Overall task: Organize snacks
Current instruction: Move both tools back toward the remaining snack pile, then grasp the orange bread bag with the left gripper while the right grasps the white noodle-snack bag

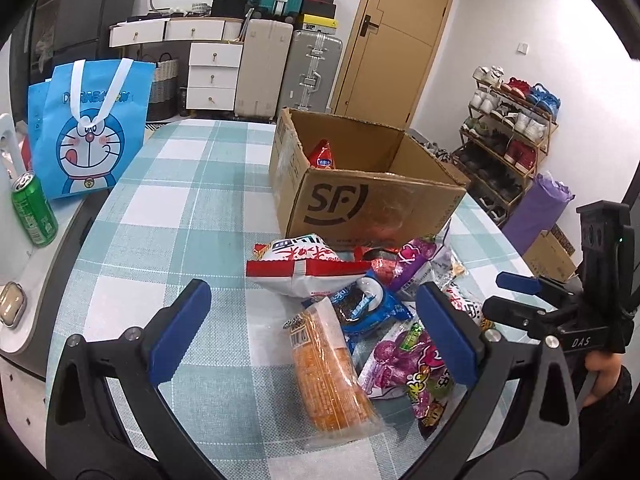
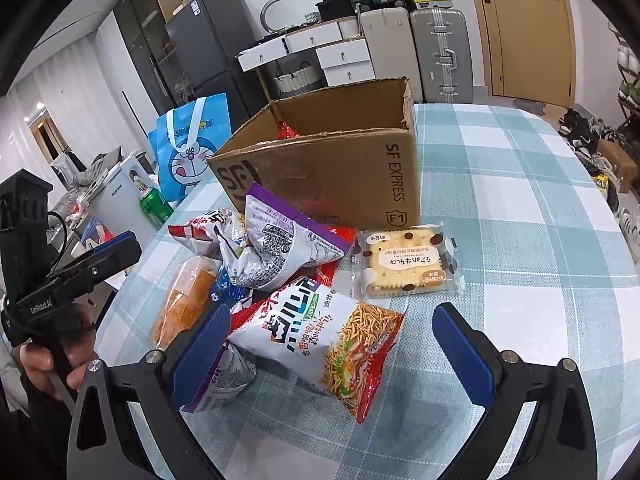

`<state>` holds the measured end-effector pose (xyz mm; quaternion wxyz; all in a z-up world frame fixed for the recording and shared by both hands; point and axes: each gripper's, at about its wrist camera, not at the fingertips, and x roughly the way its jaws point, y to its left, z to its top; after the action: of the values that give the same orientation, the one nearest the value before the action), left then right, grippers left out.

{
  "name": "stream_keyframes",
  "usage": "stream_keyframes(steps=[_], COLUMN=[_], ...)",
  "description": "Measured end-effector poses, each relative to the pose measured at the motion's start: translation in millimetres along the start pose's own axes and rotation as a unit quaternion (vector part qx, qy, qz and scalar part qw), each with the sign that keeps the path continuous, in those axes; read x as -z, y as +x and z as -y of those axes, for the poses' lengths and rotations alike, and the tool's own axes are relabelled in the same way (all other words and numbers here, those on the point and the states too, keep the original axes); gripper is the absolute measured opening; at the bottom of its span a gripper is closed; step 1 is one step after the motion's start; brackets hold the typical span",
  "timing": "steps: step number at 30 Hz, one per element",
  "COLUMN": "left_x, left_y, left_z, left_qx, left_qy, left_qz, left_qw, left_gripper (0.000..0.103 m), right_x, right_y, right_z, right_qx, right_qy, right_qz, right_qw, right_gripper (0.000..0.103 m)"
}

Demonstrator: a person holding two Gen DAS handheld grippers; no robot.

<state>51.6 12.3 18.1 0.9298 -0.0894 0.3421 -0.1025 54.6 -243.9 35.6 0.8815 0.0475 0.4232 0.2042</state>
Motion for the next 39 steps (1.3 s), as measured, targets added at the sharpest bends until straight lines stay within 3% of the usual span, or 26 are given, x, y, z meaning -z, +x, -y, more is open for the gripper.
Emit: stream_keyframes(steps=[14, 28, 33, 36, 38, 39], left_x=[14.6, 32.9, 37.0, 38.2, 39.8, 40.1], left_y=[28.6, 61.3, 71.5, 75.9, 77.7, 78.6], left_z=[9.3, 14.7, 11.9, 9.4, 8.3, 7.2], left_qx=[-0.016, -0.026, -0.023, -0.022, -0.016, -0.006], left_qy=[0.033, 0.052, 0.053, 0.049, 0.047, 0.044], left_qz=[-0.059, -0.115, -0.133, -0.14, -0.145, -0.147], left_qw=[0.9976, 0.9916, 0.9894, 0.9886, 0.9881, 0.9882], left_gripper=[0.102, 0.101, 0.087, 0.067, 0.047, 0.044], right_x=[9.0, 11.3, 13.0, 13.2, 14.0, 13.8], right_y=[28.2, 35.0, 34.0, 34.4, 33.8, 34.1], right_z=[4.6, 1.5, 1.6, 1.8, 2.6, 2.6], right_qx=[-0.016, -0.033, -0.034, -0.036, -0.038, -0.039], right_qy=[0.029, 0.012, 0.003, 0.002, 0.002, 0.001], right_qz=[-0.042, -0.051, -0.053, -0.052, -0.05, -0.05], right_qw=[0.999, 0.998, 0.998, 0.998, 0.998, 0.998], right_gripper=[0.102, 0.102, 0.102, 0.102, 0.102, 0.1])
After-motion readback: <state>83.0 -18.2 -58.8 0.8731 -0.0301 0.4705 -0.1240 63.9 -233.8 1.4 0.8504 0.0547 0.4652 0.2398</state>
